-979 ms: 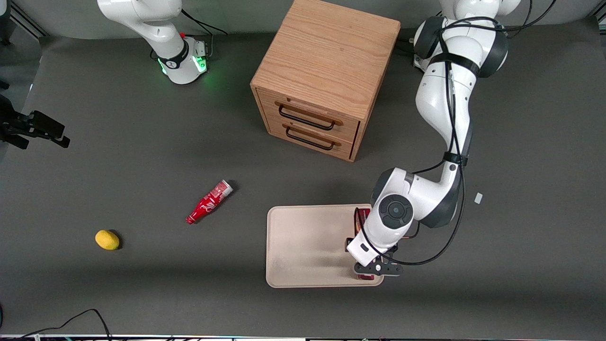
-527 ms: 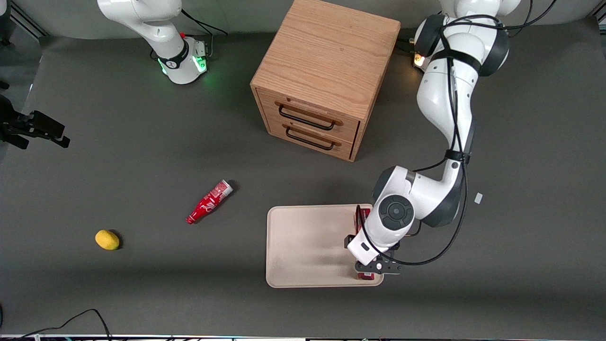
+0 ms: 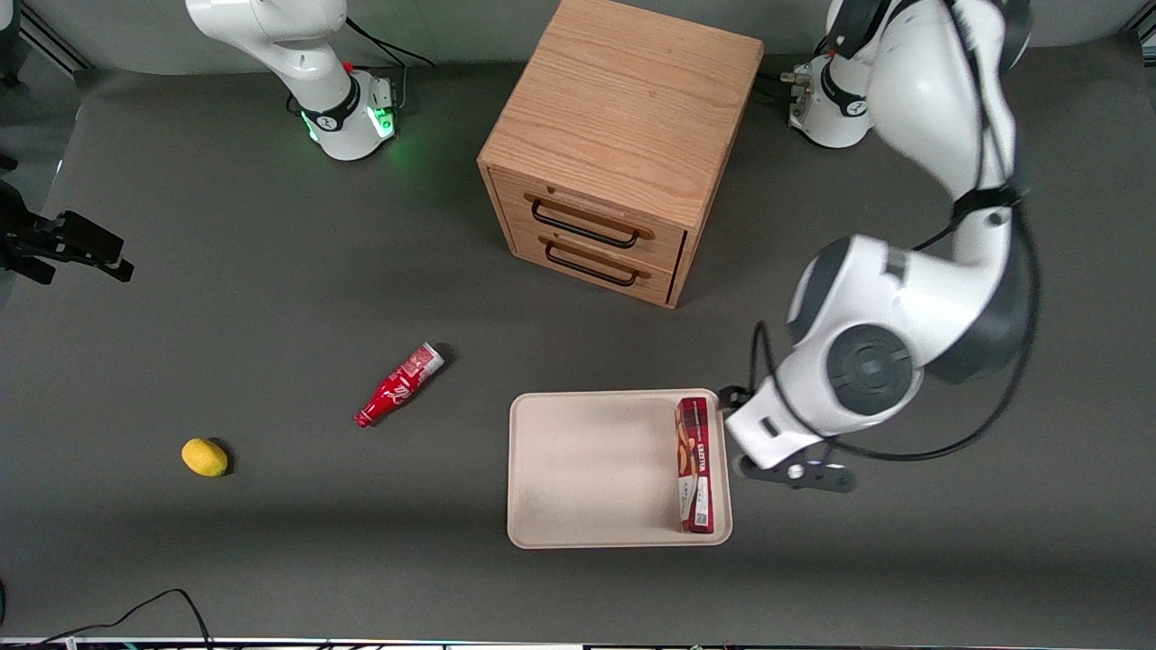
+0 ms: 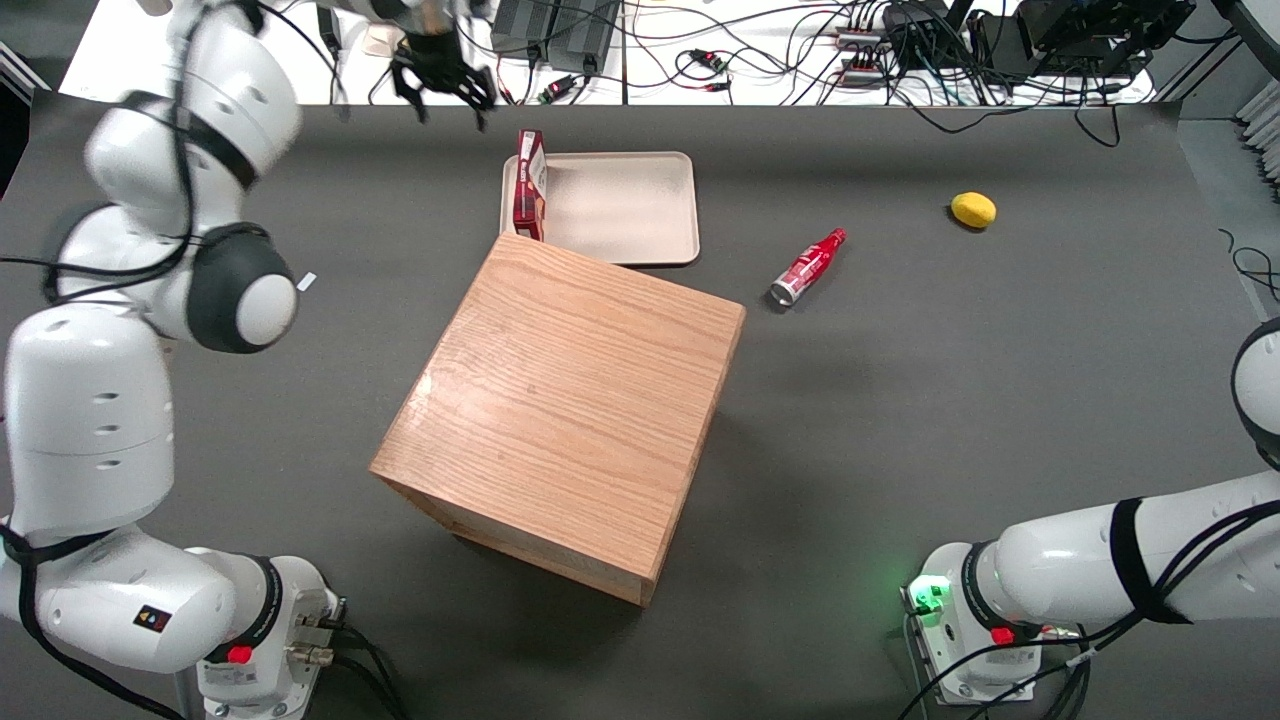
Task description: Place red cookie box on tray
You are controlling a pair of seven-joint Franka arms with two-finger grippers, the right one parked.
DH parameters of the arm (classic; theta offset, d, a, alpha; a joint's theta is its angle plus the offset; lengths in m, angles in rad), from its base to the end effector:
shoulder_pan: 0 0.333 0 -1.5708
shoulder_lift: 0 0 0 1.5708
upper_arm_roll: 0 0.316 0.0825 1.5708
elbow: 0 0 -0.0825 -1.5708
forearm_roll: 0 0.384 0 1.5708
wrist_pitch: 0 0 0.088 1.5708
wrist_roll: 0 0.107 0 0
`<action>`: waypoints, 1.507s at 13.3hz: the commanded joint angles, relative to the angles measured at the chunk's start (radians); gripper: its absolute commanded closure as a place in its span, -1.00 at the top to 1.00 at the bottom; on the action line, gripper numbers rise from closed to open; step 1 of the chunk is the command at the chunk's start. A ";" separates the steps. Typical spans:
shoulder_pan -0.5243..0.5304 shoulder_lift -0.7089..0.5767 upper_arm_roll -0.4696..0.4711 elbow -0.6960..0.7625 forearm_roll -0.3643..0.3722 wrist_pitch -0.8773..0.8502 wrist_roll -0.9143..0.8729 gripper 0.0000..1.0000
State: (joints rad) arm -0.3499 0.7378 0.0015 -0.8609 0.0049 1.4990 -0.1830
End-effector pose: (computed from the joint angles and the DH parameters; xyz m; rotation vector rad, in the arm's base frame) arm 0.6925 -0.2514 0.4679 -3.0956 0.2570 0.1471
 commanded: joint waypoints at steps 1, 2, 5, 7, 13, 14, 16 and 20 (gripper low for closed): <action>0.040 -0.209 0.012 -0.236 -0.019 0.007 0.069 1.00; 0.054 -0.288 0.023 -0.336 -0.019 0.042 0.103 1.00; 0.055 -0.501 0.122 -0.644 -0.020 0.170 0.224 1.00; 0.055 -0.590 0.185 -0.755 -0.022 0.185 0.279 1.00; 0.054 -0.742 0.333 -0.857 -0.019 0.103 0.373 1.00; 0.054 -0.750 0.334 -0.843 -0.013 0.095 0.376 1.00; 0.052 -0.750 0.334 -0.805 0.010 0.058 0.376 1.00; 0.095 -0.736 0.328 -0.765 0.043 0.067 0.378 1.00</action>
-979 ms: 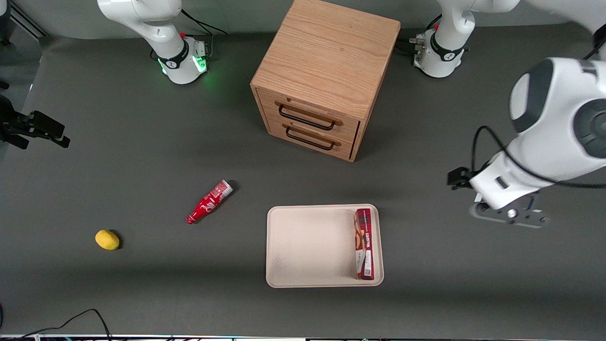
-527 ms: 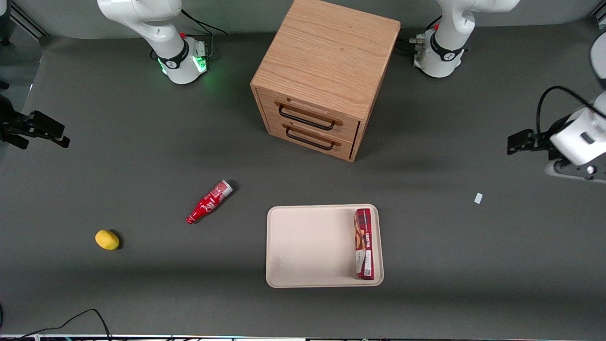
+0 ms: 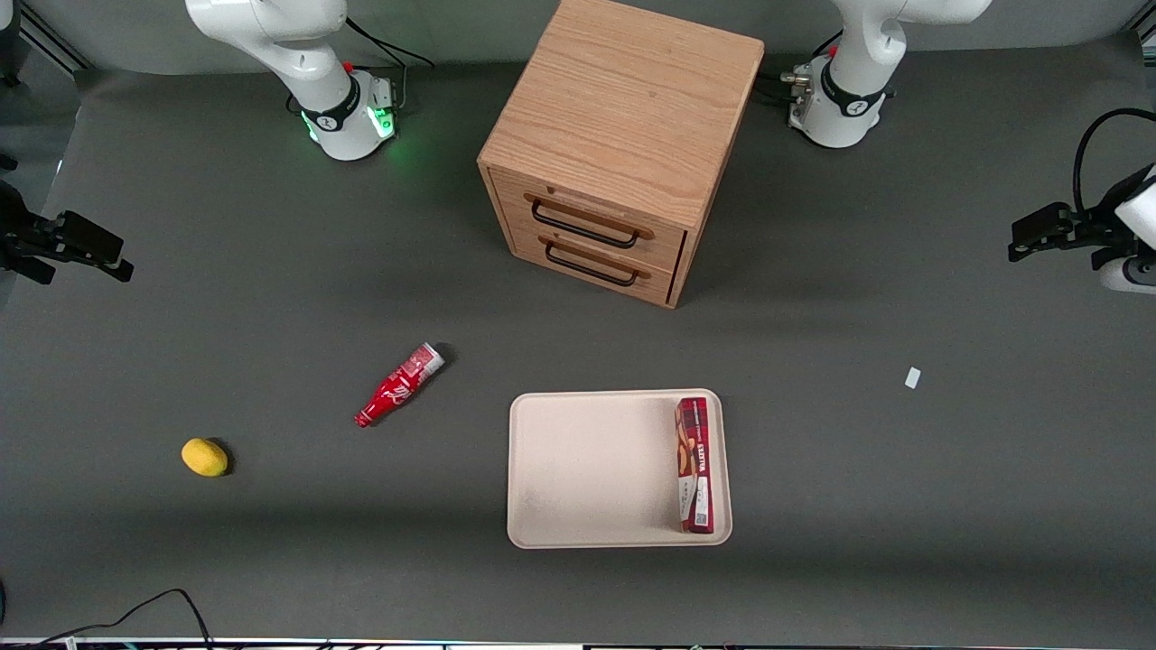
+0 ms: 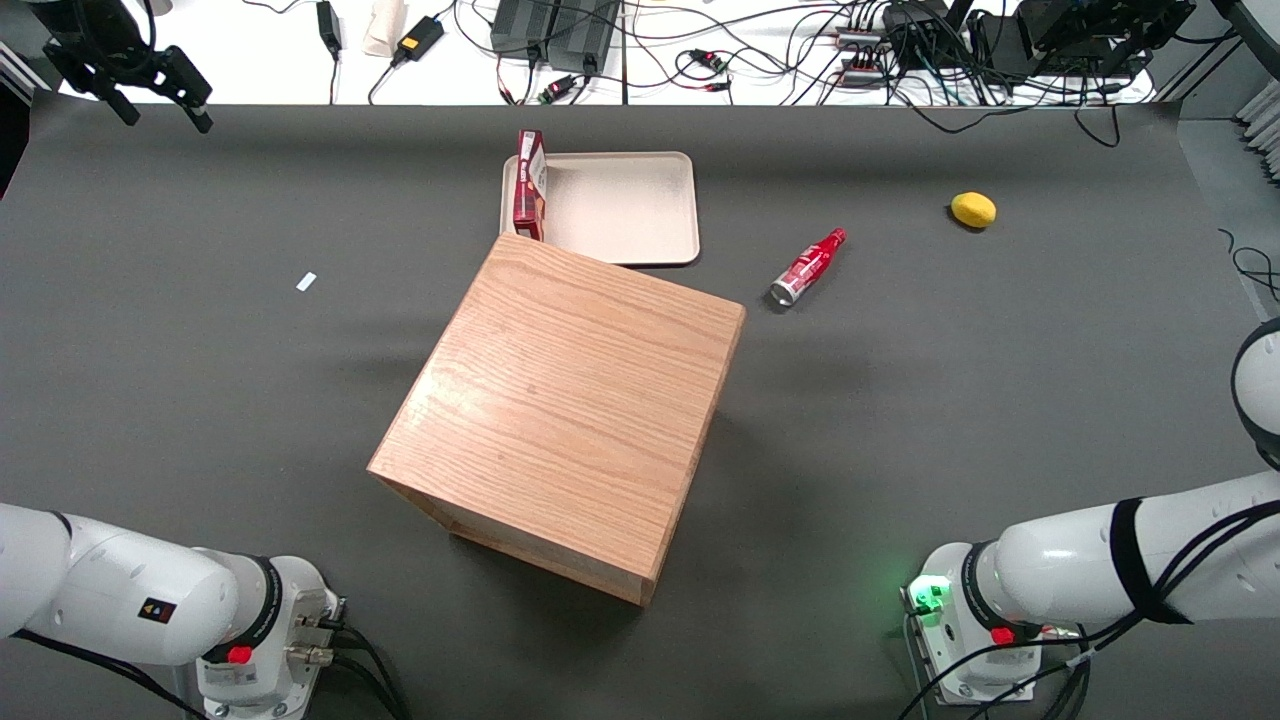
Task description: Place red cookie box on tray
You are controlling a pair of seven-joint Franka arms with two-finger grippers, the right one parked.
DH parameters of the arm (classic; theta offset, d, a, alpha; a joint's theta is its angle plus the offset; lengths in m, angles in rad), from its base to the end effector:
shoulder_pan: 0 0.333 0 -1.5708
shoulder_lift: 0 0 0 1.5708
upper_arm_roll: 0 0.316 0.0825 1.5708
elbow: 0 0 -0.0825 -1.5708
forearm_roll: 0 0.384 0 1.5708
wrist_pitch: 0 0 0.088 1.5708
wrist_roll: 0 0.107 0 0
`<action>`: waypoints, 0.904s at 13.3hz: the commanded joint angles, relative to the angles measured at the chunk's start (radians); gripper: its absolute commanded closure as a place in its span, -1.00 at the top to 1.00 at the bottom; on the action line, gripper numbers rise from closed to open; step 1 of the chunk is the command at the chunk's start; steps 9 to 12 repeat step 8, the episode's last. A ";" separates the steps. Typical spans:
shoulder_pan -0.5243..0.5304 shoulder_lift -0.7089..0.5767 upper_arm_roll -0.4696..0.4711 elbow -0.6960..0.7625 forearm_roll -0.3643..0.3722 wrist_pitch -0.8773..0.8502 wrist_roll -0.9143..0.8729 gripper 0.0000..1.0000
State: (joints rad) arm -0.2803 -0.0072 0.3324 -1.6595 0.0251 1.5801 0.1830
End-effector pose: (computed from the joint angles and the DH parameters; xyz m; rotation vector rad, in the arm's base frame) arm 0.5489 0.0319 0.5873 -3.1185 0.2063 0.1169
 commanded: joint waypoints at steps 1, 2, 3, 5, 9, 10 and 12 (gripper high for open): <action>0.045 0.013 -0.019 0.038 0.021 -0.014 0.012 1.00; 0.058 0.016 -0.024 0.043 0.021 -0.019 0.012 1.00; 0.065 0.018 -0.027 0.044 0.021 -0.020 0.012 1.00; 0.064 0.018 -0.038 0.050 0.021 -0.023 0.010 1.00; 0.055 0.018 -0.038 0.050 0.021 -0.023 0.007 1.00; 0.055 0.018 -0.038 0.050 0.021 -0.023 0.007 1.00; 0.055 0.018 -0.038 0.050 0.021 -0.023 0.007 1.00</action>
